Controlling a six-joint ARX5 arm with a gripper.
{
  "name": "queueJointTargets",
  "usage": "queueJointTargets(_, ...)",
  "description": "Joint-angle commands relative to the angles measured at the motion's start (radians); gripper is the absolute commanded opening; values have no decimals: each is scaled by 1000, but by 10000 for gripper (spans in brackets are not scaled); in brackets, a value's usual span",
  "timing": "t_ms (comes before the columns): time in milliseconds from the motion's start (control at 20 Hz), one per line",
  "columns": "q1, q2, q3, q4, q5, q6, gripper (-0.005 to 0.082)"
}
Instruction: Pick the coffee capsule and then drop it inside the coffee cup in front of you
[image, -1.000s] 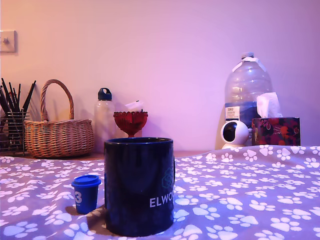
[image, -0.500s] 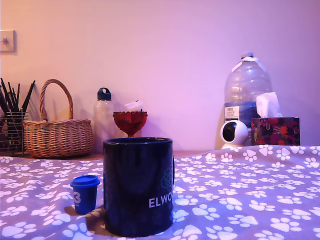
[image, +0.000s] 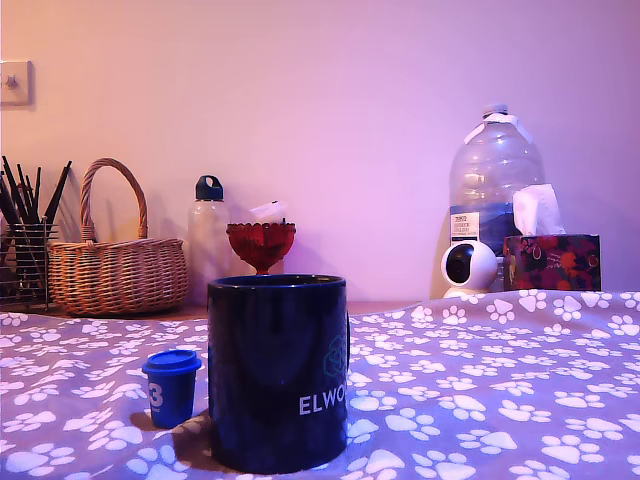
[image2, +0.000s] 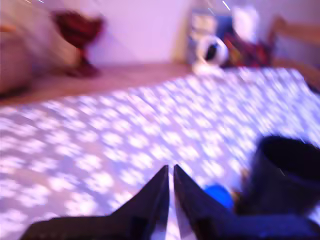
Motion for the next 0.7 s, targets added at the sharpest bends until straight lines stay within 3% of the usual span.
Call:
queueJointTargets(0, -27, 42, 11, 9, 3, 29, 27)
queueJointTargets(100, -52, 85, 11, 10, 3, 45, 66)
queueJointTargets(300, -84, 167, 11, 56, -16, 53, 469)
queueJointTargets(400, -86, 203, 11, 79, -17, 120, 501)
queueJointTargets(650, -86, 338, 11, 191, -9, 172, 500)
